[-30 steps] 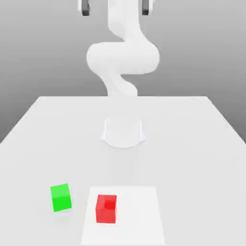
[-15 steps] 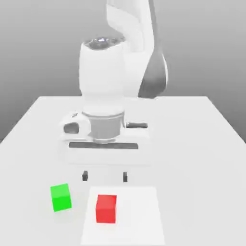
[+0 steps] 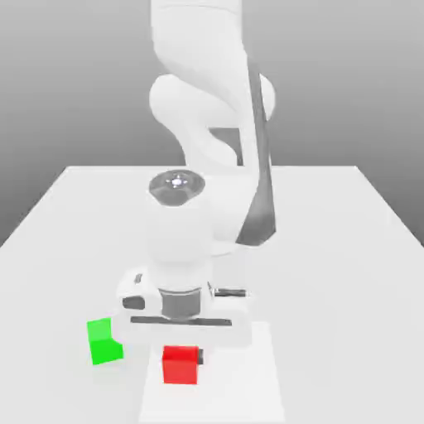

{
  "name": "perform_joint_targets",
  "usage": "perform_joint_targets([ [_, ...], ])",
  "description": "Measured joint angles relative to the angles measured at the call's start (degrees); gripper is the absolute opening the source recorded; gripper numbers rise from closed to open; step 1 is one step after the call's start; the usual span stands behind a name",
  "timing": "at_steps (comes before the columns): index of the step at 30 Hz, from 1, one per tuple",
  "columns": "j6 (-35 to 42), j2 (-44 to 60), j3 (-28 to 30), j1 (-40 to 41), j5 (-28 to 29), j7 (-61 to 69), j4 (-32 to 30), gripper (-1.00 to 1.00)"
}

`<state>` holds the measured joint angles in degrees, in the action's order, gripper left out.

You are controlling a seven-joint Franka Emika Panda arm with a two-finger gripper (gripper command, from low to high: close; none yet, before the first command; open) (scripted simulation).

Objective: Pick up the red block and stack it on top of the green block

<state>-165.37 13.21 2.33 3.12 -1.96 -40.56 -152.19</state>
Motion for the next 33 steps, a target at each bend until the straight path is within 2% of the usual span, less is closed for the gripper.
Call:
perform_joint_targets([
  [4,6.4,-7.6,0.9,-0.1,1.3,-0.4,-1.2,-1.0],
  [14,12.8,-17.1,7.6,12.8,3.9,14.8,-4.2,-1.0],
  [20,4.2,-8.2,7.2,13.0,-1.0,20.2,-4.0,-1.0],
  [21,2.5,-6.3,6.8,13.2,-2.0,20.9,-3.9,1.0],
  [28,2.1,-5.9,6.7,13.3,-2.3,21.1,-3.9,1.0],
  [33,10.0,-14.4,7.3,13.7,2.0,18.0,-4.3,1.0],
])
